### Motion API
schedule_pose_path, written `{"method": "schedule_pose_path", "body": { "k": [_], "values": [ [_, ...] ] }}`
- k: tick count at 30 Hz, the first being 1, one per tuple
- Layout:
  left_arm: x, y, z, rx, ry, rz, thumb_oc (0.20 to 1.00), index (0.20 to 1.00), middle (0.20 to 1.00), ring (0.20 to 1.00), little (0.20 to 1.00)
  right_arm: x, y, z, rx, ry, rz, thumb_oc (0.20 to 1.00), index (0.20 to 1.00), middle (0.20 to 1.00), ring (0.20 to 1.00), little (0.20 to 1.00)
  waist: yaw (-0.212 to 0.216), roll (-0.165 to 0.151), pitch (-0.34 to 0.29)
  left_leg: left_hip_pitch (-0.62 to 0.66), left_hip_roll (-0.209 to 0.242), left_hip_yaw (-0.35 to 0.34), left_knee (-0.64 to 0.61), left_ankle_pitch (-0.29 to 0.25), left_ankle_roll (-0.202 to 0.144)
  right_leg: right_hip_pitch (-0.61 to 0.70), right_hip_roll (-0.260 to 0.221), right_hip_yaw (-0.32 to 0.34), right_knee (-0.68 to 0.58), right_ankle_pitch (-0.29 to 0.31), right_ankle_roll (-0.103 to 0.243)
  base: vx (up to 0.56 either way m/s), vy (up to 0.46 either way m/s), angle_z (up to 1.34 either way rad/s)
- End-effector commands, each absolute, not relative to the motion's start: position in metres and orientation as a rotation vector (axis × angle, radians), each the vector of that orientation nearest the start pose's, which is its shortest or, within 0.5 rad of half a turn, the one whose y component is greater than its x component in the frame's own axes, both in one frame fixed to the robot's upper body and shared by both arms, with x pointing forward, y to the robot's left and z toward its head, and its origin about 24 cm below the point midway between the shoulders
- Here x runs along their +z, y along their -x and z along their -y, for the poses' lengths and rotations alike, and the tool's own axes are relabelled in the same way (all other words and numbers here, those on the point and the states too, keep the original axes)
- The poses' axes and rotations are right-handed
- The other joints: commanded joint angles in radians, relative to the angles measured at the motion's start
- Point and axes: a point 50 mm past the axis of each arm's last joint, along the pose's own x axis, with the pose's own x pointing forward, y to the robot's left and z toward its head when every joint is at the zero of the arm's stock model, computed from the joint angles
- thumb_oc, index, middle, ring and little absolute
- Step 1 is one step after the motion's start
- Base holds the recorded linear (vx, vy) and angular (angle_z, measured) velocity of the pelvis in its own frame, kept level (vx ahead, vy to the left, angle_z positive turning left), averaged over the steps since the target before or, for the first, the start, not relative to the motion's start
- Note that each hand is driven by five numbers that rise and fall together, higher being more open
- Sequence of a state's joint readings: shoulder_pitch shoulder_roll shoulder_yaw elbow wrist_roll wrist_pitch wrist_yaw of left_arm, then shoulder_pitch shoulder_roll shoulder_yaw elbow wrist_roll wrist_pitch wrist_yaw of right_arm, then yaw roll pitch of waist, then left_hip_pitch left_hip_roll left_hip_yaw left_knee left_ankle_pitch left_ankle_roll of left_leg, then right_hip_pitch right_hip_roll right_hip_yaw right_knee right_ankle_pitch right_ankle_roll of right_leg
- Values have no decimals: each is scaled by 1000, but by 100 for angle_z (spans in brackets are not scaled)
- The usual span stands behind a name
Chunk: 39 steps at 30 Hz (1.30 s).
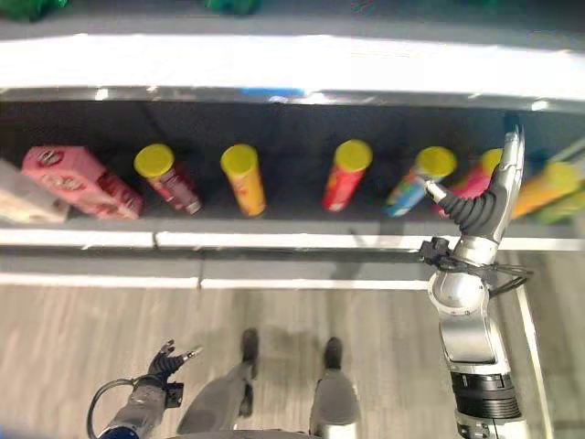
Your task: Put the goods on the table back onto the shelves and tidy them up.
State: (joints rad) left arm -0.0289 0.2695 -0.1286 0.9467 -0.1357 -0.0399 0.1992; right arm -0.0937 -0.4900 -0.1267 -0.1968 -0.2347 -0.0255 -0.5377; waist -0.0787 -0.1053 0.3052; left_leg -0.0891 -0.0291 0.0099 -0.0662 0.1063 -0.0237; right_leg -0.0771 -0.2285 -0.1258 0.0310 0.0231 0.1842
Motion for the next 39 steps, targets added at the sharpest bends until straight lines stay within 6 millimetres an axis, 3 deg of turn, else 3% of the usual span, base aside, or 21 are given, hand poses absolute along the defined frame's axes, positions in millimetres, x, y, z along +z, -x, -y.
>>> {"method": "schedule_pose_path", "body": {
  "k": [1,3,4,6,7,10,14,16,17,18,20,22,23,24,25,26,27,30,32,36,39],
  "values": [
    [-123,-157,-250,261,-326,-866,1000,1000,1000,1000,1000,176,-257,255,-394,545,576,1000,1000,1000,1000,1000,13,31,-23,75,15,44,77,-243,17,-131,2,3,-45,122,59,-39,182,-123],
    [-124,-156,-252,255,-339,-876,1000,1000,1000,1000,1000,169,-247,262,-367,533,540,1000,1000,1000,1000,1000,-1,19,-25,117,25,91,53,-241,20,-140,6,-1,-18,123,66,-75,24,-158],
    [-123,-158,-252,248,-342,-869,1000,1000,1000,1000,1000,170,-241,271,-396,556,533,1000,1000,1000,1000,1000,-5,23,-25,133,49,131,38,-231,13,-133,-25,-72,3,114,64,-132,-82,-134],
    [-121,-160,-255,256,-344,-861,1000,1000,1000,1000,1000,175,-240,277,-414,577,543,1000,1000,1000,1000,1000,3,38,-27,129,90,173,41,-220,2,-92,-84,-140,19,108,52,-167,-398,-115],
    [-119,-149,-271,308,-346,-878,1000,1000,1000,1000,1000,191,-244,282,-413,633,580,1000,1000,1000,1000,1000,42,41,-64,124,165,234,56,-220,-37,-39,-210,-201,33,200,78,-94,-565,-69],
    [-119,-143,-279,330,-346,-885,1000,1000,1000,1000,1000,198,-246,284,-403,665,588,1000,1000,1000,1000,1000,64,33,-66,130,206,281,59,-199,-63,-40,-233,-245,15,249,78,-40,-434,-110],
    [-114,-137,-295,370,-352,-884,1000,1000,1000,1000,1000,218,-251,288,-377,756,620,1000,1000,1000,1000,1000,101,-3,-92,150,307,358,52,-151,-144,22,-199,-371,-57,190,78,29,-465,-102],
    [-113,-137,-296,379,-339,-876,1000,1000,1000,1000,1000,232,-250,290,-368,773,660,1000,1000,1000,1000,1000,96,5,-103,167,376,382,40,-108,-184,17,-156,-384,-21,109,78,175,-558,-58],
    [-112,-142,-292,370,-318,-858,1000,1000,1000,1000,1000,243,-248,294,-376,793,684,1000,1000,1000,1000,1000,81,15,-101,164,432,381,41,-38,-204,28,-101,-393,-3,48,67,134,-557,-10],
    [-111,-146,-290,358,-315,-845,1000,1000,1000,1000,1000,249,-248,299,-391,809,691,1000,1000,1000,1000,1000,74,20,-99,157,452,381,44,8,-211,33,-71,-399,-6,28,59,77,-395,-2],
    [-111,-150,-285,342,-312,-832,1000,1000,1000,1000,1000,252,-250,301,-398,813,684,1000,1000,1000,1000,1000,69,25,-97,153,457,380,48,30,-207,37,-47,-400,-10,14,44,30,-200,8],
    [-114,-155,-275,321,-309,-835,1000,1000,1000,1000,1000,253,-257,298,-381,784,686,1000,1000,1000,1000,1000,77,18,-99,149,424,315,76,17,-185,38,-8,-384,-22,-6,17,108,-295,-4],
    [-113,-153,-278,336,-306,-832,1000,1000,1000,1000,1000,252,-256,298,-371,780,687,1000,1000,1000,1000,1000,90,10,-96,130,373,231,98,-30,-164,44,13,-359,-35,-19,4,179,-344,-54],
    [-114,-145,-288,366,-392,-850,1000,1000,1000,1000,1000,251,-260,297,-356,776,682,1000,1000,1000,1000,1000,109,-6,-99,110,312,145,113,-115,-138,54,32,-334,-49,-29,-8,69,-215,-63],
    [-114,-146,-288,369,-394,-847,1000,1000,1000,1000,1000,252,-261,296,-355,775,684,1000,1000,1000,1000,1000,105,-14,-95,95,302,150,126,-108,-128,47,20,-346,-49,-15,-14,160,-305,-70],
    [-115,-136,-293,388,-430,-863,1000,1000,1000,1000,1000,260,-264,291,-336,770,731,1000,1000,1000,1000,1000,133,-30,-93,60,189,29,150,-183,-105,62,53,-285,-66,-20,-25,138,-224,-45],
    [-117,-132,-290,380,-431,-872,1000,1000,1000,1000,1000,262,-265,292,-340,758,737,1000,1000,1000,1000,1000,150,-25,-90,44,155,-6,157,-195,-99,69,70,-267,-70,-29,-31,264,-282,-62],
    [-126,-117,-280,328,-408,-917,1000,1000,1000,1000,1000,260,-274,295,-365,742,714,1000,1000,1000,1000,1000,199,-5,-88,-43,28,-80,124,-149,-64,91,108,-236,-88,-38,-35,176,-110,-111],
    [-130,-109,-270,265,-348,-940,1000,1000,1000,1000,1000,262,-284,296,-387,745,695,1000,1000,1000,1000,1000,233,27,-82,-115,-41,-61,74,-92,-53,125,158,-214,-93,-60,-41,183,-76,-153],
    [-130,-105,-269,244,-288,-945,1000,1000,1000,1000,1000,269,-292,290,-390,716,712,1000,1000,1000,1000,1000,267,60,-82,-173,-50,20,68,-44,-71,170,201,-183,-81,-111,-57,220,4,-8],
    [-131,-98,-271,269,-249,-956,1000,1000,1000,1000,1000,267,-300,283,-375,713,704,1000,1000,1000,1000,1000,293,65,-96,-123,-35,23,41,-12,-35,201,214,-157,-62,-146,-60,247,48,-33]
  ]
}}
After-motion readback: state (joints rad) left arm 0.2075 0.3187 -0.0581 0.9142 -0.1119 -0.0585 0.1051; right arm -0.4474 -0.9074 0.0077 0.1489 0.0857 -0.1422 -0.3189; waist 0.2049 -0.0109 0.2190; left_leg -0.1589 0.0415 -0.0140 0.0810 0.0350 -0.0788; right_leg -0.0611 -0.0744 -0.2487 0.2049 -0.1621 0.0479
